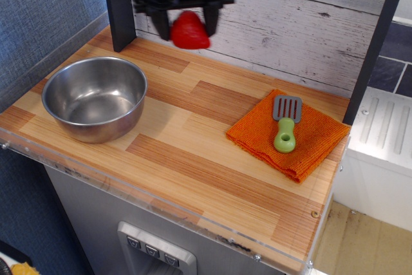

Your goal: PICK UP THE FRUIT AND PUT ON THE ANOTHER SIDE OF THE TABLE

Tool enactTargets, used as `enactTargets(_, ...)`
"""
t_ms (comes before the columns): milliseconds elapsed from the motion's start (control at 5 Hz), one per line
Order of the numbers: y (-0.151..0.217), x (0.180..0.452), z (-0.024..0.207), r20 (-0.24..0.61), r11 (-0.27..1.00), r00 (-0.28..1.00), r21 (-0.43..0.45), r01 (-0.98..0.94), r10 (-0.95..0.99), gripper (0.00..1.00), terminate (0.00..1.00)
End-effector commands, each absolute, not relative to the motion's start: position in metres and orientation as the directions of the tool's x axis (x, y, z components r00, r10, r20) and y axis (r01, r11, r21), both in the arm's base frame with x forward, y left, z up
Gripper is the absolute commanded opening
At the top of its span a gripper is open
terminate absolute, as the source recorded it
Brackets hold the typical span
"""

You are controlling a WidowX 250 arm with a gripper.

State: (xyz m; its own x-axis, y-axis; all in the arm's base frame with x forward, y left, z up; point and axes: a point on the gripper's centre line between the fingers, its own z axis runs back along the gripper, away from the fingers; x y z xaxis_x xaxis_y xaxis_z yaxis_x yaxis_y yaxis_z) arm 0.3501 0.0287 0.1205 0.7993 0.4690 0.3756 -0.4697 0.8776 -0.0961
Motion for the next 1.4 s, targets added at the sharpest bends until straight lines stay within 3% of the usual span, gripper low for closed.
enactTargets(0,0.013,0.369,0.101,0.391,0.896,0.811,-0.098,-0.433,0.434,0.00,0.00)
enactTargets(400,0.004,0.390,0.068,0.358,0.909,0.838,-0.104,-0.403,0.412,0.00,0.00)
enactTargets(1000,-0.008,0.401,0.047,0.312,0.923,0.869,-0.109,-0.369,0.384,0.00,0.00)
enactTargets(1200,-0.009,0.398,0.045,0.283,0.924,0.879,-0.105,-0.368,0.383,1.00,0.00)
